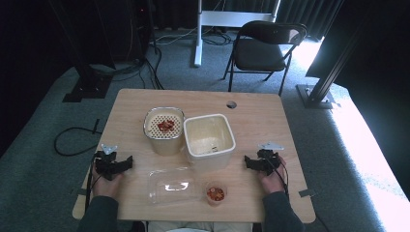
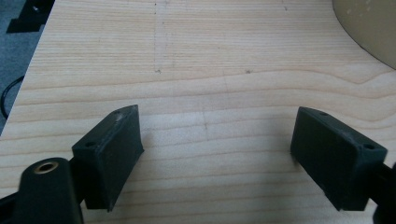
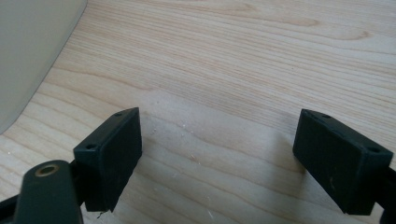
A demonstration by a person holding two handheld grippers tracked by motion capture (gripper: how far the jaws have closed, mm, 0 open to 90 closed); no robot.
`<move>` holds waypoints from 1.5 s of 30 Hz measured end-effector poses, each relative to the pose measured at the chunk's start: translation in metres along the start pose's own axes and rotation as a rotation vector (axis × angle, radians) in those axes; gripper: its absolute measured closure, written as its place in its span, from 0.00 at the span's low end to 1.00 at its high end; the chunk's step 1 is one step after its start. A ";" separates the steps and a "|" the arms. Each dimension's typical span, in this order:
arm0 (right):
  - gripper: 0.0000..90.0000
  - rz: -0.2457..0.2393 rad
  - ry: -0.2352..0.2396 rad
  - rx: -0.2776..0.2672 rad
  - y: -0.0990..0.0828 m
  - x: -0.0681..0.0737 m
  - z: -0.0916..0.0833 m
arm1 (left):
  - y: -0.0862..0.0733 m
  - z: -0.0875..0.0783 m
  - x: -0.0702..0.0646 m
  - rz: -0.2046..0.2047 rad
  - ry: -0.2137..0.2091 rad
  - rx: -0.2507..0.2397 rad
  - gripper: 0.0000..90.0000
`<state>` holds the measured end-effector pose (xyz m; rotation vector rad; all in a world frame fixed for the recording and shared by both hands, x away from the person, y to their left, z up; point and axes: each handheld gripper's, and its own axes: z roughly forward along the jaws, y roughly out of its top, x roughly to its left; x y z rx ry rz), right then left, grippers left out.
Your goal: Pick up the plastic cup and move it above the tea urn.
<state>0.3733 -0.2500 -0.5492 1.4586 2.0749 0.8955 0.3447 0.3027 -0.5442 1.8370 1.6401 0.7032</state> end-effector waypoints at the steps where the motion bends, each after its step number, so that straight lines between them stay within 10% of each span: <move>1: 0.17 0.001 0.001 0.000 0.000 0.000 0.000 | 0.000 0.000 0.000 0.005 -0.005 -0.003 0.22; 20: 0.17 -0.002 0.003 -0.001 -0.001 -0.001 -0.001 | 0.001 -0.004 0.011 0.079 -0.080 0.023 0.28; 27: 0.17 -0.004 0.005 -0.001 -0.001 -0.002 -0.001 | 0.001 -0.011 0.015 0.039 -0.117 0.038 0.44; 45: 0.17 -0.004 0.005 -0.001 -0.001 -0.002 -0.001 | 0.013 -0.065 -0.020 0.176 -0.277 -0.044 0.46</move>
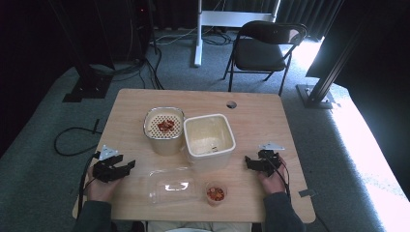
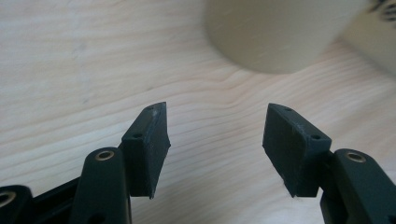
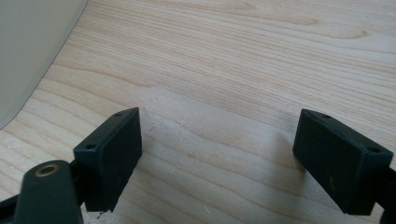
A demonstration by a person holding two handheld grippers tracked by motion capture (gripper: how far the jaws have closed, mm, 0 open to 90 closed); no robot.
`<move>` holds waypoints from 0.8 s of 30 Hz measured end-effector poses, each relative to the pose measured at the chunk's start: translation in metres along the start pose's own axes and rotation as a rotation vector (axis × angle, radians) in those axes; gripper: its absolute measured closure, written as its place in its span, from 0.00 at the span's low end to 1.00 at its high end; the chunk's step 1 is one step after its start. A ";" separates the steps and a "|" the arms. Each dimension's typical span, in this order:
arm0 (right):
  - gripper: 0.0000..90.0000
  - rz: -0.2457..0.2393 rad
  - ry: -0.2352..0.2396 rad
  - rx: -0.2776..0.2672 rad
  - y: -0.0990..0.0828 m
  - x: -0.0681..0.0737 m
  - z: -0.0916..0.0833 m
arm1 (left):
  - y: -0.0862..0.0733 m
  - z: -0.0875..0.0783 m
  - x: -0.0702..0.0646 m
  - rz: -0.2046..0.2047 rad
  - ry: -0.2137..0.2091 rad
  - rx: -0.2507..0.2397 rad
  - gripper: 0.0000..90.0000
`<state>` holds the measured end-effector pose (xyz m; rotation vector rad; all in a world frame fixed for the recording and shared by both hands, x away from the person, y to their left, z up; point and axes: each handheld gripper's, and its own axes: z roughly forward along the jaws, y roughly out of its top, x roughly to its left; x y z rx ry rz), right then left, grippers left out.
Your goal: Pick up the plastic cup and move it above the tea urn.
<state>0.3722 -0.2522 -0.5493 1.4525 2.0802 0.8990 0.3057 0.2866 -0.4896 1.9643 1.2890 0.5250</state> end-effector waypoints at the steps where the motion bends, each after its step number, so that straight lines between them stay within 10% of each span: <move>1: 0.17 0.000 0.000 0.000 0.000 0.000 0.000 | 0.002 -0.002 -0.004 0.015 -0.010 -0.004 0.46; 24: 0.17 0.000 0.000 0.000 0.000 0.000 0.000 | 0.011 0.012 -0.064 0.165 -0.151 0.086 0.56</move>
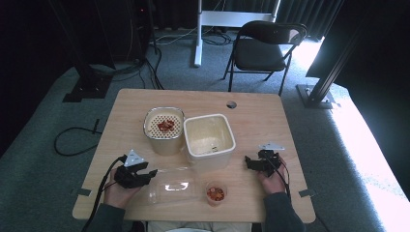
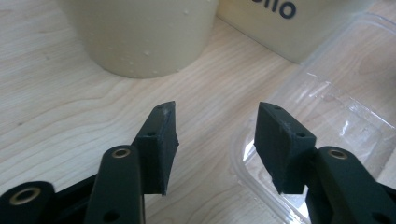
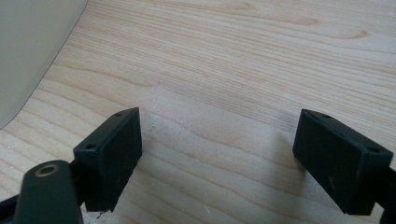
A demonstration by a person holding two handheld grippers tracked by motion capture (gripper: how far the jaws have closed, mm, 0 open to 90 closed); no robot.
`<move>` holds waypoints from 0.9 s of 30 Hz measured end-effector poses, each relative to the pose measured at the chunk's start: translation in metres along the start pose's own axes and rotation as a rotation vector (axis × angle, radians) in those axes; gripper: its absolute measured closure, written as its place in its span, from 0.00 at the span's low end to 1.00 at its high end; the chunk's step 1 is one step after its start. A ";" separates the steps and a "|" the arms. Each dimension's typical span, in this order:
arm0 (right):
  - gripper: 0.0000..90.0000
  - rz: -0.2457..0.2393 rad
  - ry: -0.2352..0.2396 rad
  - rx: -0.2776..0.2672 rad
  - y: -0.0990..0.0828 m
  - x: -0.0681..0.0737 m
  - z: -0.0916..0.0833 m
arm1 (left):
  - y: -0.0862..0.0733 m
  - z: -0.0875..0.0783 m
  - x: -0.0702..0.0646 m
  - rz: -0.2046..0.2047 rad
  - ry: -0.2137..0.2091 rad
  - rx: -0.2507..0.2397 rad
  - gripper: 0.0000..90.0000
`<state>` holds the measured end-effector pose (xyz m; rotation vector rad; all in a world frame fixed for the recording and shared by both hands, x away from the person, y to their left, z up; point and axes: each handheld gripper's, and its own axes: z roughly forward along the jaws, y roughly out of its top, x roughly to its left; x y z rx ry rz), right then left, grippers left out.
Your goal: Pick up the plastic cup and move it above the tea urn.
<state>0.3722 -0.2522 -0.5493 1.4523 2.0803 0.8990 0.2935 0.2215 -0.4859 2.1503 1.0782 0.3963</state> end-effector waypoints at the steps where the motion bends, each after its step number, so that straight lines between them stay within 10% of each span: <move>1: 0.17 0.000 0.000 0.000 0.000 0.000 0.000 | 0.000 0.002 0.000 0.003 -0.001 0.009 0.57; 17: 0.17 0.000 0.000 0.000 0.000 0.000 0.000 | -0.006 0.009 0.005 -0.027 -0.018 0.059 0.81; 27: 0.17 0.000 0.000 0.000 0.000 0.000 0.000 | -0.008 -0.015 0.025 -0.131 -0.046 -0.052 0.88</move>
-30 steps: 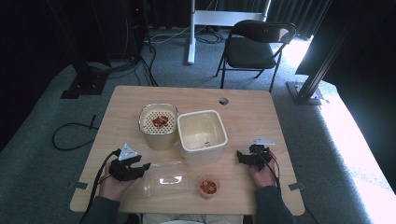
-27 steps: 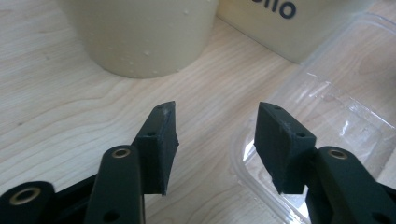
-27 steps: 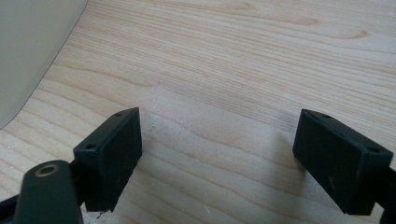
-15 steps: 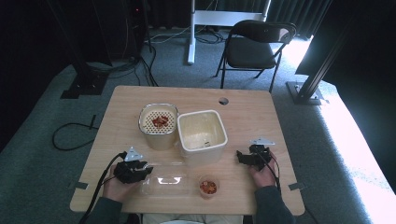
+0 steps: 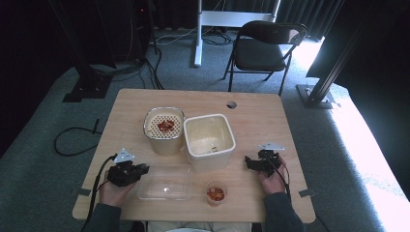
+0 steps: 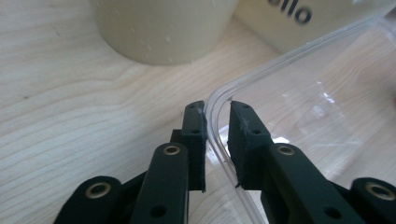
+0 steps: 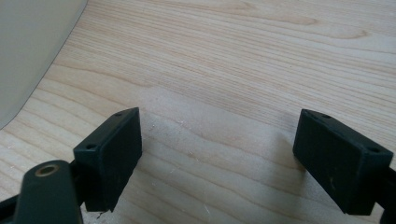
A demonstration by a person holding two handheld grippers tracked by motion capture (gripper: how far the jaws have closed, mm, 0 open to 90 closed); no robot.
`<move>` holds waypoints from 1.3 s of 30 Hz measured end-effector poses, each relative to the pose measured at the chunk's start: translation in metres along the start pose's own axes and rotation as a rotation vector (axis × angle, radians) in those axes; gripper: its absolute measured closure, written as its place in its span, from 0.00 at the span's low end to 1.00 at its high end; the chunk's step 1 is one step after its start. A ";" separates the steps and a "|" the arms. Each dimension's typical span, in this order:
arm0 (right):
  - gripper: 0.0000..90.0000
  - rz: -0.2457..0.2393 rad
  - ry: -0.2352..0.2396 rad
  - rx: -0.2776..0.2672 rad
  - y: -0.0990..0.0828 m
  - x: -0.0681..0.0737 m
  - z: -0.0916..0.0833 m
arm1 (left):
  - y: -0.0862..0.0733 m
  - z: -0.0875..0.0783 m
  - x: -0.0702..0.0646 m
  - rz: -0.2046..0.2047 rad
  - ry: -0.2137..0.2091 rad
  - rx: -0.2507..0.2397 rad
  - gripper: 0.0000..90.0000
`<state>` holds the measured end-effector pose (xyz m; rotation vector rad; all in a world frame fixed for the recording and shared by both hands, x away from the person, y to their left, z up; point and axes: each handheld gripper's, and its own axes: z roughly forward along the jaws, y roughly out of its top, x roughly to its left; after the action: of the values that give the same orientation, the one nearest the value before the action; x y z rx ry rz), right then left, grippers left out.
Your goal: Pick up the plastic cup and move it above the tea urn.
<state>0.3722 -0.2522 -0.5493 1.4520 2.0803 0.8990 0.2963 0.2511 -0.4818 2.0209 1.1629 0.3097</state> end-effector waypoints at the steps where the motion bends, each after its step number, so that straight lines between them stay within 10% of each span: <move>1: 0.17 0.000 0.000 0.000 0.000 0.000 0.000 | 0.001 -0.004 0.002 -0.004 -0.003 -0.016 0.89; 23: 0.17 0.000 0.000 0.000 0.000 0.000 0.000 | 0.014 -0.050 0.019 -0.029 0.055 -0.151 0.95; 39: 0.17 0.000 0.000 0.000 0.000 0.000 0.000 | 0.051 -0.069 0.009 0.014 0.070 -0.248 0.95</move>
<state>0.3722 -0.2522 -0.5493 1.4518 2.0803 0.8990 0.2957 0.2782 -0.3994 1.8142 1.0955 0.5102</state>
